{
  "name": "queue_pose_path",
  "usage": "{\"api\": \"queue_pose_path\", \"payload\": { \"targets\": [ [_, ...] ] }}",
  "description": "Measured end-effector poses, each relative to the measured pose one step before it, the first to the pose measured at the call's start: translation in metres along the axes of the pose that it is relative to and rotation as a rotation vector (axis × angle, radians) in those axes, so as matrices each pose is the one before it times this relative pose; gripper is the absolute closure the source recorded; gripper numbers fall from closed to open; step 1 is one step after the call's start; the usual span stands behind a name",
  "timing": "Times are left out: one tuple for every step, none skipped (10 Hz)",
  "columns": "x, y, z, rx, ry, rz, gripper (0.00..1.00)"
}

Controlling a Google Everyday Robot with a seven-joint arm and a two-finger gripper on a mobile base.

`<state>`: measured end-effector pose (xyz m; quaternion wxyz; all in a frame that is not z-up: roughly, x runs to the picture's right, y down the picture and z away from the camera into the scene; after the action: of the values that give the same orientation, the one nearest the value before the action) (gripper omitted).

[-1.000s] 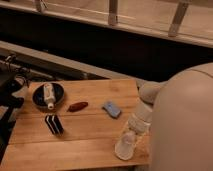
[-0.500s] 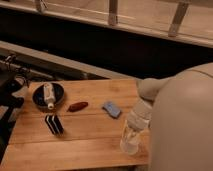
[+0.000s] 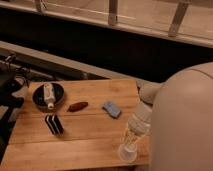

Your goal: Place the ceramic cup over the eraser

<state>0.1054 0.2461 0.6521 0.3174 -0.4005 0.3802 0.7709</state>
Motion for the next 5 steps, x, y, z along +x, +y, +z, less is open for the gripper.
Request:
{"api": "queue_pose_path", "payload": {
  "targets": [
    [0.00308,-0.00062,-0.00514,-0.00104,-0.01501,0.0017,0.22],
    [0.00485,-0.0002,-0.00904,-0.00379,-0.02285,-0.00097,0.2],
    [0.00667,0.00096,-0.01122,-0.00364,-0.02544,-0.00753,0.2],
    [0.00677,0.00208,-0.01352,-0.00606,-0.03529,-0.01068,0.2],
    [0.00286,0.00072,-0.00854,-0.00048,-0.02725,-0.00276,0.2]
  ]
}}
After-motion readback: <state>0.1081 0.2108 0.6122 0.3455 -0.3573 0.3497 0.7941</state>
